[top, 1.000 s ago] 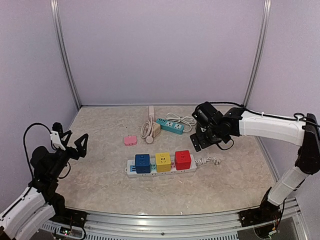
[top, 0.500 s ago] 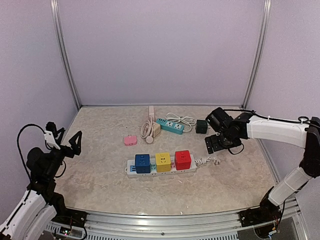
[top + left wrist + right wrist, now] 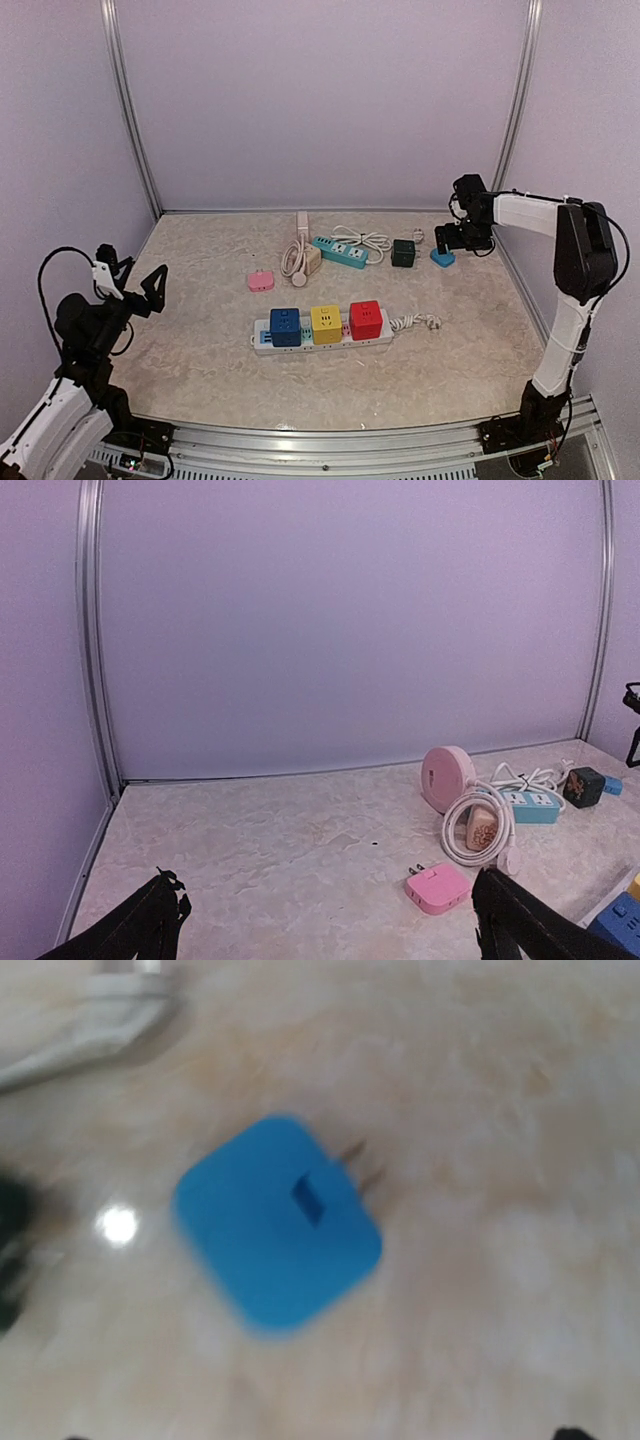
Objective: Insert the plug
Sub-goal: Pick up the plug from the center of the board.
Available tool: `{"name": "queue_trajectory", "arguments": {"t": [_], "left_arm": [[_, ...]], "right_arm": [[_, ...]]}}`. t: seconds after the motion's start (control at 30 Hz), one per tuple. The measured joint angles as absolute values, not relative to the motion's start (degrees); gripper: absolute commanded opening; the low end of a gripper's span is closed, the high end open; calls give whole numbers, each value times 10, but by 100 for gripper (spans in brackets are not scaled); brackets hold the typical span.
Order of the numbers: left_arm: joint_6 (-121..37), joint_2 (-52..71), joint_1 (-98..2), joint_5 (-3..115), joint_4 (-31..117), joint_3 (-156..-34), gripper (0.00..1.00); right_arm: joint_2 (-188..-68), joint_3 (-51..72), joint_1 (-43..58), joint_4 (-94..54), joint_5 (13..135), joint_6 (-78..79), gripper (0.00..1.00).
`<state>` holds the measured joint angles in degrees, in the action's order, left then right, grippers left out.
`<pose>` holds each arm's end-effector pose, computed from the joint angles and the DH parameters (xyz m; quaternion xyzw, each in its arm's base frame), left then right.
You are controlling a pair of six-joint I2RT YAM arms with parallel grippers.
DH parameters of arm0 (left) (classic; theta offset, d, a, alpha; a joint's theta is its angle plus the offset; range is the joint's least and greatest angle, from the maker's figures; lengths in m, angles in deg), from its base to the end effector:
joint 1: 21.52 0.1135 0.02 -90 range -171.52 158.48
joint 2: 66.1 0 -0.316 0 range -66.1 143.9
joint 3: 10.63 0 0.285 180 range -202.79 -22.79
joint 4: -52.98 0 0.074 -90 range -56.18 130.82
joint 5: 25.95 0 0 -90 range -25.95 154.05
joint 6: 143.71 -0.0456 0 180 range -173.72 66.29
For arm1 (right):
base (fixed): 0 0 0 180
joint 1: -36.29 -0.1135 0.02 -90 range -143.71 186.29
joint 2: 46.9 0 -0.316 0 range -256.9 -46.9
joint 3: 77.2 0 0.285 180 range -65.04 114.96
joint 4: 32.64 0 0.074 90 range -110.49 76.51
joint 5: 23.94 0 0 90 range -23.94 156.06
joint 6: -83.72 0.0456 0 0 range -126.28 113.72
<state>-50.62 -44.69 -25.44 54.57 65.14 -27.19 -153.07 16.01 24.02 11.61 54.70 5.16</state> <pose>0.1270 -0.0162 0.2199 0.0668 0.6579 -0.1002 0.7434 0.4417 0.0869 0.2533 0.0210 0.9548 -0.0352 0.2944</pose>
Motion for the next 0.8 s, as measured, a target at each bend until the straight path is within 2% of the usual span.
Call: {"name": "queue_trajectory", "arguments": {"t": [0.23,0.37,0.57,0.63,0.8], "left_arm": [[-508,-431,-254,539,666,-270,99],[-507,-422,-248,538,675,-270,99],[-503,-413,-241,539,686,-270,99],[-502,-413,-241,539,688,-270,99],[-501,-411,-241,540,696,-269,99]], "right_arm": [[-1676,263,278,120,621,-16,99],[-1733,318,283,139,653,-34,86],[-1755,333,287,148,669,-34,79],[-1748,320,287,140,668,-32,73],[-1732,294,287,134,658,-29,48]]}}
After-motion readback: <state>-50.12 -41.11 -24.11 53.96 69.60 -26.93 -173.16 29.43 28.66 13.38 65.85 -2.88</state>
